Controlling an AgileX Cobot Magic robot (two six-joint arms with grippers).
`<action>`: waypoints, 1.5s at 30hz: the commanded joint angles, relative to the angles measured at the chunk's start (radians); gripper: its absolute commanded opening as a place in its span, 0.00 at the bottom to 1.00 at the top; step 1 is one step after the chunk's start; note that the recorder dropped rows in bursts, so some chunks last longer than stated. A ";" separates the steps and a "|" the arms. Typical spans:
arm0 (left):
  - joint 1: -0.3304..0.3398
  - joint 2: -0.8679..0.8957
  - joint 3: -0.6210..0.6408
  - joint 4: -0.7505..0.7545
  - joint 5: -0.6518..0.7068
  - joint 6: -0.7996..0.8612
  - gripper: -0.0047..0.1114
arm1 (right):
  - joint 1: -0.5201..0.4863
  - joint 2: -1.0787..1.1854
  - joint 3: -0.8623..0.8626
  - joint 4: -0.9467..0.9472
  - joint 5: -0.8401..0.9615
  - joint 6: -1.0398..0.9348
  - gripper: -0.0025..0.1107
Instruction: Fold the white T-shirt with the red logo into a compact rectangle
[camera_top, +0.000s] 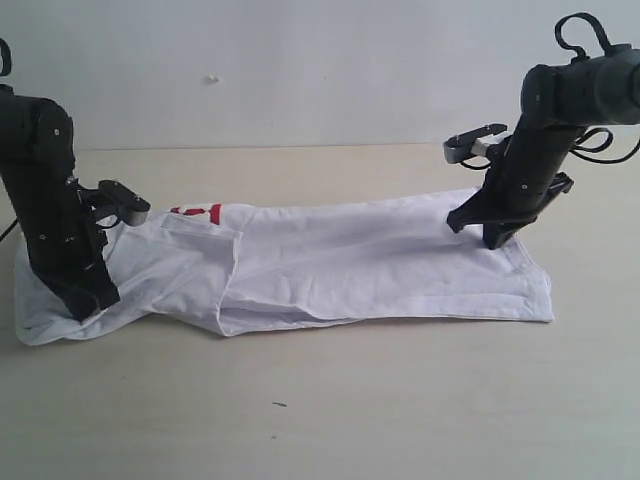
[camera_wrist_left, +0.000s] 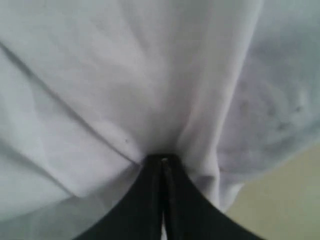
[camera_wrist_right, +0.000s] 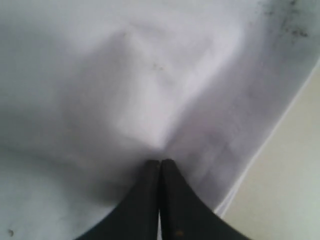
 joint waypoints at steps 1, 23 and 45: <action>0.001 -0.031 0.027 -0.031 0.009 -0.003 0.04 | -0.001 -0.057 0.006 0.032 0.027 0.008 0.02; 0.023 -0.255 0.099 -0.024 -0.365 -0.278 0.04 | 0.027 -0.188 0.349 0.069 -0.171 0.069 0.02; 0.147 -0.272 0.236 -0.035 -0.459 -0.435 0.07 | 0.033 -0.191 0.437 -0.128 -0.181 0.245 0.02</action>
